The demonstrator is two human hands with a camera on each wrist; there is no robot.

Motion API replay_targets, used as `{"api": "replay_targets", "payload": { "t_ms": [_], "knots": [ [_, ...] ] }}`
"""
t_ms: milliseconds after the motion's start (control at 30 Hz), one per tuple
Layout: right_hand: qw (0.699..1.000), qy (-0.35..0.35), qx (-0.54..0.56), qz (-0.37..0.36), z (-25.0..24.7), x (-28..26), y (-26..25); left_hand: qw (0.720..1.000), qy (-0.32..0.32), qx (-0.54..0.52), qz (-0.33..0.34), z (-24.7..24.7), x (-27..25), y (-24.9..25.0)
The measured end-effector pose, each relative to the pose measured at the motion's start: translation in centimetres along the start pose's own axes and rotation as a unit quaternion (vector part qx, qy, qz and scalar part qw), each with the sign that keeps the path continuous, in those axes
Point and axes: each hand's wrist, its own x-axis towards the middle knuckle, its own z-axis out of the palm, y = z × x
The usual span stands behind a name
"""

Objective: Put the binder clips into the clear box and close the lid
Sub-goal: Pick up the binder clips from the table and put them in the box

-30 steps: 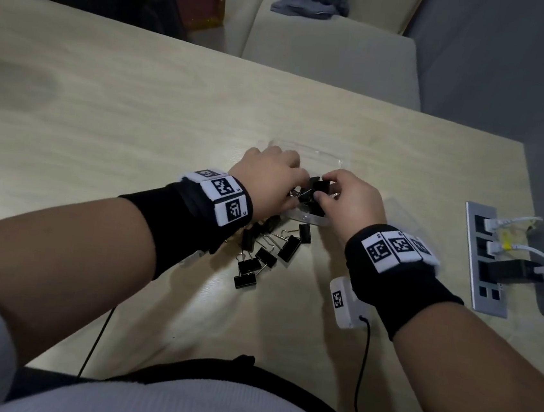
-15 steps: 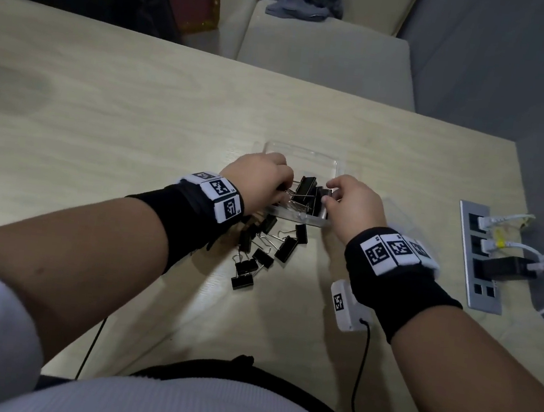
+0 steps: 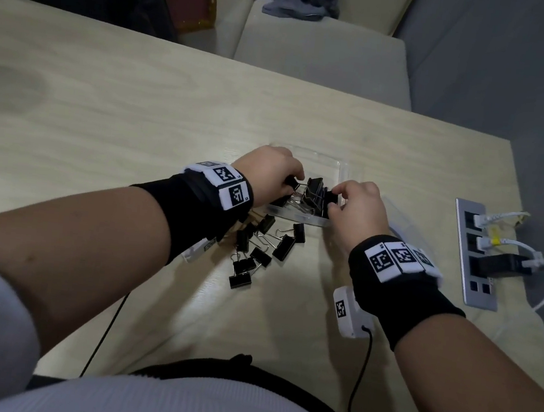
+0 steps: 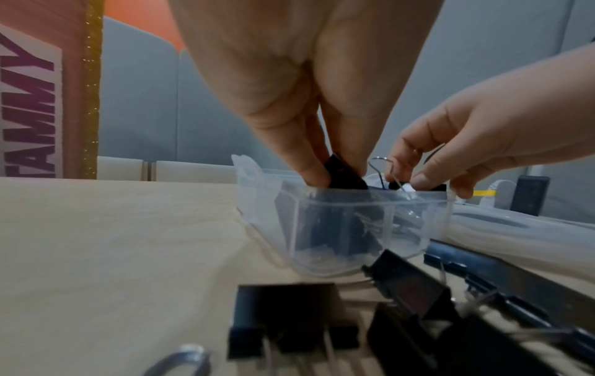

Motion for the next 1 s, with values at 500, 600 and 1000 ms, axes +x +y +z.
{"api": "replay_targets", "payload": {
  "t_ms": [500, 600, 1000],
  "knots": [
    [0.997, 0.015, -0.017, -0.074, 0.5, -1.7, 0.1, 1.0, 0.026, 0.008, 0.01, 0.2, 0.0, 1.0],
    [0.992, 0.002, -0.073, -0.104, 0.7, -2.3, 0.0, 0.992, 0.079, 0.037, 0.095, 0.1, -0.9, 0.4],
    [0.981, -0.013, -0.168, -0.101, 1.1, -3.2, 0.4, 0.966, -0.046, 0.199, 0.159, 2.1, -2.7, -1.2]
  ]
}}
